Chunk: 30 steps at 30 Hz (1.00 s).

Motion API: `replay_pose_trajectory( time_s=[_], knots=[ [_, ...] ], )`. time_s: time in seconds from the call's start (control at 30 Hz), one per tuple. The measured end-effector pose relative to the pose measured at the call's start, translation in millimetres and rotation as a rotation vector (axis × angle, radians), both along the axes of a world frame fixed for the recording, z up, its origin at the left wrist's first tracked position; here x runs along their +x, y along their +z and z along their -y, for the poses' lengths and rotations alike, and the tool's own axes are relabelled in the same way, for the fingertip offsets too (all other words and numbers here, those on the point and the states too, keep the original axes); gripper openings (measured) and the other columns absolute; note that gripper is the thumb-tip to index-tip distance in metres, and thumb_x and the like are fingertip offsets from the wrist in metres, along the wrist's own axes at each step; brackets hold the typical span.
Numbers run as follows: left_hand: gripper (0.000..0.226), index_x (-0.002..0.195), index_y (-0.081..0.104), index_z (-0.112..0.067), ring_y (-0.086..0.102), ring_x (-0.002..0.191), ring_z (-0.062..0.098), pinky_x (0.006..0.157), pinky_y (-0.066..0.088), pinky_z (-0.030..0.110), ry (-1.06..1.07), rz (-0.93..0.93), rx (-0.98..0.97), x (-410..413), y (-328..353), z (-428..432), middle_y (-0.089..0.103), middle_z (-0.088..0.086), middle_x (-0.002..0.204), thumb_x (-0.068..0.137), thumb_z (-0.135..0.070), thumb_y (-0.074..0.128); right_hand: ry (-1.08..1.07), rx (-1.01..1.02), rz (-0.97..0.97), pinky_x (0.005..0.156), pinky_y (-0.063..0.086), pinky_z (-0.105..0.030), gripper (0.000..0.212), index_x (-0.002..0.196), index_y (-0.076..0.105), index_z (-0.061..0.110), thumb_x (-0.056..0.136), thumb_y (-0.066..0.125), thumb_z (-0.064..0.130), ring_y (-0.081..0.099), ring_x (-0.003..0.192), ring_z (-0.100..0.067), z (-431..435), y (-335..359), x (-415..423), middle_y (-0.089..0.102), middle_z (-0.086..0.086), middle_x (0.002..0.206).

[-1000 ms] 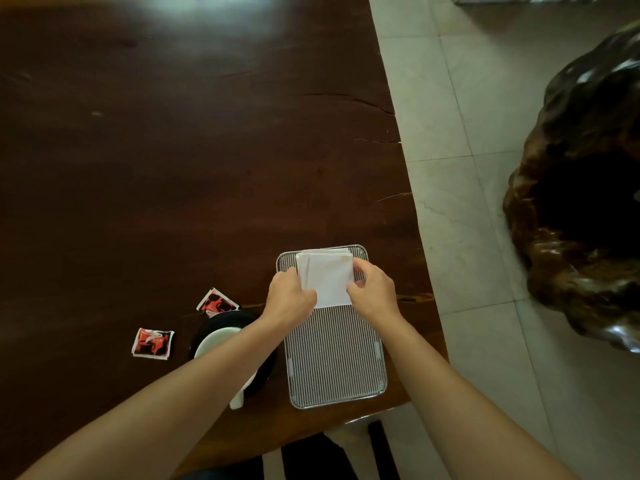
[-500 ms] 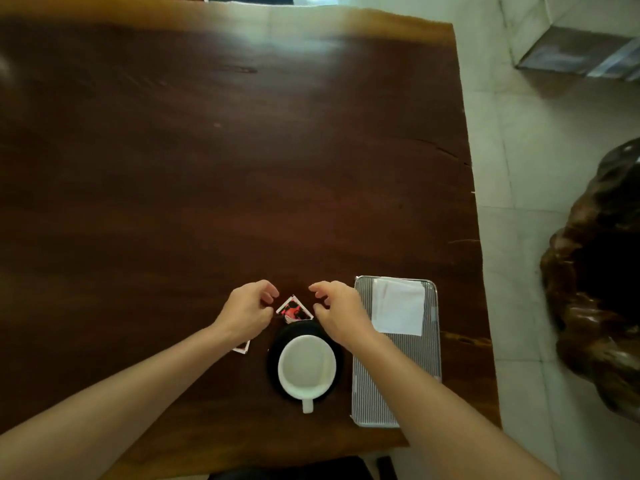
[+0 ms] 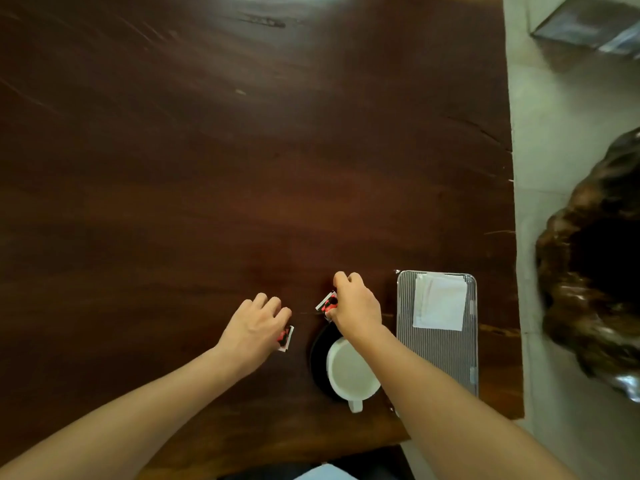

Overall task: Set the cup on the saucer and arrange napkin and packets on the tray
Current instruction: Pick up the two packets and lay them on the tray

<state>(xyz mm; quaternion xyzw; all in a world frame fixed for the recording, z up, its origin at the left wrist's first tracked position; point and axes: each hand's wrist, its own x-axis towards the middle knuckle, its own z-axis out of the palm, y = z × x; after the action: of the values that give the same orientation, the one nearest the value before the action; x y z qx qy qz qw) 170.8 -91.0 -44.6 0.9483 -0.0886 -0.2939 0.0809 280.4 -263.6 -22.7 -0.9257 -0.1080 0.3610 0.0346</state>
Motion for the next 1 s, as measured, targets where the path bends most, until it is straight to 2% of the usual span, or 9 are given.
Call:
replay_pose_trajectory(
  time_s=[0.2, 0.33, 0.4, 0.5, 0.63, 0.7, 0.83, 0.9, 1.0],
  knots=[
    [0.029, 0.117, 0.058, -0.020, 0.061, 0.104, 0.025, 0.080, 0.053, 0.036, 0.281, -0.159, -0.104, 2, 15, 7, 0.061, 0.001, 0.112, 0.091, -0.022, 0.067, 0.026, 0.063, -0.038, 0.074, 0.047, -0.038, 0.032, 0.108, 0.054, 0.016, 0.083, 0.073, 0.014, 0.057, 0.099, -0.030, 4, -4, 8, 0.058, -0.006, 0.106],
    [0.016, 0.108, 0.061, -0.021, 0.065, 0.095, 0.022, 0.070, 0.047, 0.029, 0.484, -0.147, -0.176, 4, 32, 0, 0.065, 0.000, 0.103, 0.093, -0.023, 0.066, -0.015, 0.159, -0.055, 0.074, 0.048, -0.036, 0.006, 0.094, 0.066, 0.020, 0.089, 0.067, 0.017, 0.057, 0.093, -0.024, 15, -5, 14, 0.056, 0.000, 0.100],
    [0.010, 0.100, 0.059, -0.023, 0.065, 0.084, 0.020, 0.065, 0.045, 0.029, 0.615, -0.132, -0.202, 4, 42, -5, 0.065, -0.003, 0.091, 0.093, -0.025, 0.066, -0.082, 0.234, -0.070, 0.072, 0.051, -0.035, 0.012, 0.080, 0.065, 0.021, 0.090, 0.067, 0.016, 0.060, 0.083, -0.020, 22, -2, 19, 0.058, 0.002, 0.092],
    [0.011, 0.090, 0.059, -0.024, 0.066, 0.074, 0.021, 0.060, 0.049, 0.033, 0.801, -0.103, -0.267, 5, 62, 0, 0.067, -0.002, 0.079, 0.090, -0.028, 0.069, -0.190, 0.376, -0.057, 0.066, 0.045, -0.029, 0.007, 0.085, 0.066, 0.019, 0.091, 0.066, 0.016, 0.060, 0.082, -0.017, 33, 8, 29, 0.062, 0.001, 0.090],
    [0.006, 0.096, 0.066, -0.017, 0.073, 0.081, 0.023, 0.059, 0.063, 0.037, 1.155, -0.072, -0.557, 11, 98, 39, 0.072, 0.008, 0.090, 0.091, -0.017, 0.070, -0.250, 0.594, 0.011, 0.069, 0.049, -0.027, 0.004, 0.097, 0.065, 0.019, 0.097, 0.062, 0.017, 0.062, 0.088, -0.015, 55, 51, 38, 0.063, 0.003, 0.096],
    [0.008, 0.098, 0.065, -0.014, 0.074, 0.089, 0.029, 0.067, 0.064, 0.046, 1.286, -0.066, -0.715, 17, 118, 71, 0.071, 0.015, 0.099, 0.093, -0.009, 0.068, -0.234, 0.697, 0.039, 0.068, 0.050, -0.024, 0.004, 0.098, 0.063, 0.019, 0.098, 0.061, 0.016, 0.063, 0.090, -0.016, 76, 78, 39, 0.063, 0.003, 0.098],
    [0.019, 0.112, 0.063, -0.006, 0.071, 0.098, 0.032, 0.081, 0.062, 0.050, 1.349, -0.104, -0.907, 26, 150, 142, 0.067, 0.018, 0.109, 0.095, 0.003, 0.059, -0.122, 0.836, 0.037, 0.062, 0.046, -0.020, 0.007, 0.095, 0.068, 0.016, 0.096, 0.063, 0.011, 0.061, 0.075, -0.010, 128, 128, 39, 0.065, 0.001, 0.090],
    [0.021, 0.115, 0.062, -0.002, 0.069, 0.103, 0.035, 0.080, 0.063, 0.049, 1.370, -0.145, -1.008, 28, 163, 175, 0.065, 0.020, 0.114, 0.097, 0.005, 0.055, -0.020, 0.839, 0.016, 0.061, 0.048, -0.021, 0.011, 0.095, 0.073, 0.016, 0.095, 0.063, 0.011, 0.061, 0.067, -0.008, 155, 149, 39, 0.069, -0.001, 0.086],
    [0.022, 0.118, 0.061, -0.002, 0.071, 0.093, 0.030, 0.076, 0.064, 0.044, 1.427, -0.266, -1.176, 29, 177, 215, 0.066, 0.021, 0.111, 0.099, 0.002, 0.050, 0.152, 0.786, -0.035, 0.052, 0.045, -0.011, 0.017, 0.094, 0.077, 0.022, 0.096, 0.063, 0.013, 0.061, 0.062, -0.004, 187, 176, 40, 0.069, 0.006, 0.078]
  ],
)
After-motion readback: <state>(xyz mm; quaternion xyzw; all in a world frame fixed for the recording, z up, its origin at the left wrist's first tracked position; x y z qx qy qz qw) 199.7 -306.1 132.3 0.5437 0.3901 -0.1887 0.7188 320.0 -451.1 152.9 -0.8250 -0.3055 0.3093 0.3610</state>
